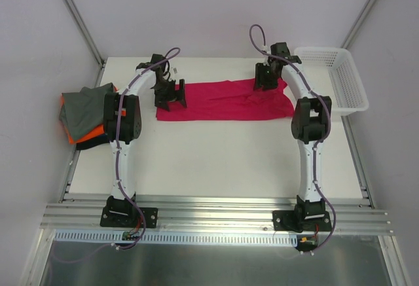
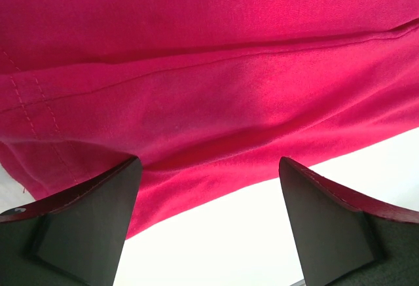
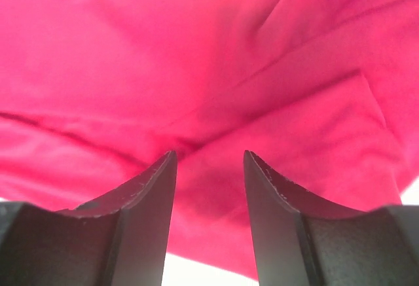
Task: Fold and stack the t-shirts
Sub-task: Fold the other side of the tshirt into a rectangle
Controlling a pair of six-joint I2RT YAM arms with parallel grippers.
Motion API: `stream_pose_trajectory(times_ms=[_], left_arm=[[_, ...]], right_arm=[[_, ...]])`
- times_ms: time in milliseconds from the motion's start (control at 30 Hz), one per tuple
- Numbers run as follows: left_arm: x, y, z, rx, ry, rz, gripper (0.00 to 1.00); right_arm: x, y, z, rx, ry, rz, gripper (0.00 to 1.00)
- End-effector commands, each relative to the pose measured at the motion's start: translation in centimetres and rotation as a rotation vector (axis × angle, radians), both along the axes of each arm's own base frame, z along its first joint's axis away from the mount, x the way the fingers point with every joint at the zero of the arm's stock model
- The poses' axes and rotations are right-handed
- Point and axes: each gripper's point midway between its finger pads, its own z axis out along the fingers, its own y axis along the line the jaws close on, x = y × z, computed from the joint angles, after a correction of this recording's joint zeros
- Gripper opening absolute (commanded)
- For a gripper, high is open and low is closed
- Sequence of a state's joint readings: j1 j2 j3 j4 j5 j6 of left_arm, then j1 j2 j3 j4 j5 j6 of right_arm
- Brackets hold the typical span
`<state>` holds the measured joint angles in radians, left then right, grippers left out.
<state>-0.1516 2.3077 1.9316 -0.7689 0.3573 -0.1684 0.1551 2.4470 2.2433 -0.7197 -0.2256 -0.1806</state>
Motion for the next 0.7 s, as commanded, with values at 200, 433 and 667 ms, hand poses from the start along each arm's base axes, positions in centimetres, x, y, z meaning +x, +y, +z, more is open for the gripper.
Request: stream_pose_trajectory(times_ms=[200,433,667], left_arm=[[-0.6,0.0,0.9,0.005,0.003,-0.008,0.88],[-0.5,-0.2,1.1,-0.006,-0.001,-0.005,0.88],[-0.5,-0.1,1.2,-0.004,-0.005,-0.005,0.88]], right_arm=[[-3.5,-0.6,10.8,0.020,-0.124,0.011,0.49],[-7.1,0.1,7.4,0.064,0.026,0.018,0.49],[-7.6,0.3,2.5,0.060,0.149,0.011,0.48]])
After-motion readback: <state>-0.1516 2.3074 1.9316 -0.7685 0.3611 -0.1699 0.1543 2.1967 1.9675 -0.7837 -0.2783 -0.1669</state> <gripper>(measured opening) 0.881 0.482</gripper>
